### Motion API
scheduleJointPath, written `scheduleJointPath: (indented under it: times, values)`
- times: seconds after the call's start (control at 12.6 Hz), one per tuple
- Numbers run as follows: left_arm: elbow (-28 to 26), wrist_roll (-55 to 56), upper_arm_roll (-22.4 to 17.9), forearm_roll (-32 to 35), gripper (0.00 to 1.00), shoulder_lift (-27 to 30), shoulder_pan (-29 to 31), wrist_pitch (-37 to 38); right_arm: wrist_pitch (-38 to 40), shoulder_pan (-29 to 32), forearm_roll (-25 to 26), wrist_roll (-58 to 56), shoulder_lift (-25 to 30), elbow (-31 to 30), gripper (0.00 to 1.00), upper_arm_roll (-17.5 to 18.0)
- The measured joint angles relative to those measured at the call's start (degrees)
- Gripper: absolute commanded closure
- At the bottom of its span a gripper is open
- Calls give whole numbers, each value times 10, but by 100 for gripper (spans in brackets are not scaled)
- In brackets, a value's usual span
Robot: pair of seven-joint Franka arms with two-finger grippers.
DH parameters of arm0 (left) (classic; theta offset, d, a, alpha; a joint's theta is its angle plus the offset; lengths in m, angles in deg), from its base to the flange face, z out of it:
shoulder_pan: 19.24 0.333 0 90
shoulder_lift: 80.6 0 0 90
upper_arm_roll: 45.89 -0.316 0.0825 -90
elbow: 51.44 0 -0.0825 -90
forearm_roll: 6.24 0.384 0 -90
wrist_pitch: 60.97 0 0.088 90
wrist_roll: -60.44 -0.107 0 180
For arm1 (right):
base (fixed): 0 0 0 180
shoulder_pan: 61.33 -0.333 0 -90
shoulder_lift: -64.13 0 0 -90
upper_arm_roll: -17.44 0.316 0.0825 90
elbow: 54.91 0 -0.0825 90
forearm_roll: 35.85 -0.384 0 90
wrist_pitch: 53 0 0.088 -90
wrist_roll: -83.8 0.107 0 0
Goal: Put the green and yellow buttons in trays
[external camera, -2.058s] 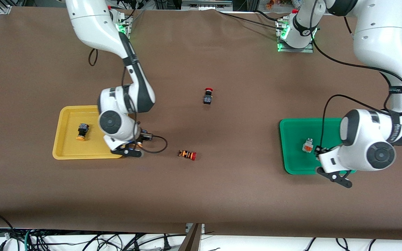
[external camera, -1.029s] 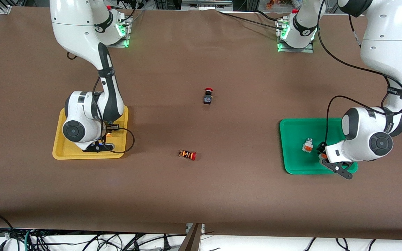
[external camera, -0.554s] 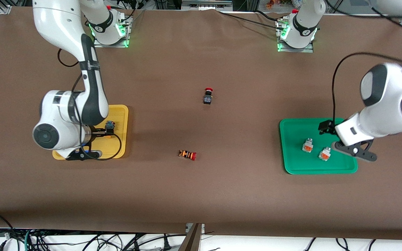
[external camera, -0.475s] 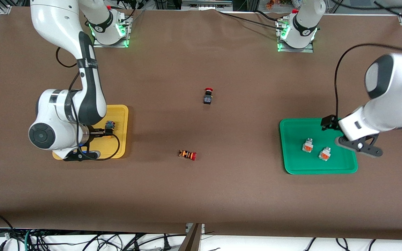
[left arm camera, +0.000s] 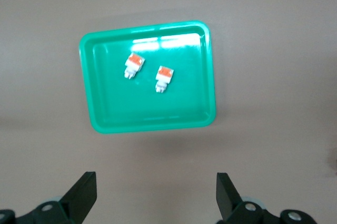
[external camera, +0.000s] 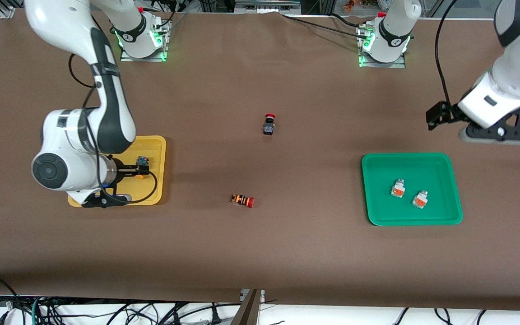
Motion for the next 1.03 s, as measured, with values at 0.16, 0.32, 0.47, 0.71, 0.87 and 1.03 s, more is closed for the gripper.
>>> scheduleJointPath:
  times: [0.16, 0.32, 0.47, 0.71, 0.87, 1.03]
  values:
    - [-41, 6, -7, -23, 0, 41, 3, -3, 6, 88, 37, 22, 44, -8, 0, 87]
    - [-53, 6, -11, -53, 0, 50, 12, -16, 9, 124, 50, 26, 101, -31, 0, 116]
    - [-57, 6, -13, -67, 0, 48, 22, -24, 14, 131, 54, 26, 170, -59, 0, 127]
    - [-59, 6, -13, -67, 0, 48, 33, -24, 43, 152, 80, 30, 255, -86, 0, 139]
    - [-57, 6, -12, -67, 0, 48, 33, -16, 65, 169, 85, 30, 290, -89, 0, 139]
    - [-55, 6, -10, -67, 0, 49, 33, -12, 81, 171, 102, 30, 309, -89, 0, 141]
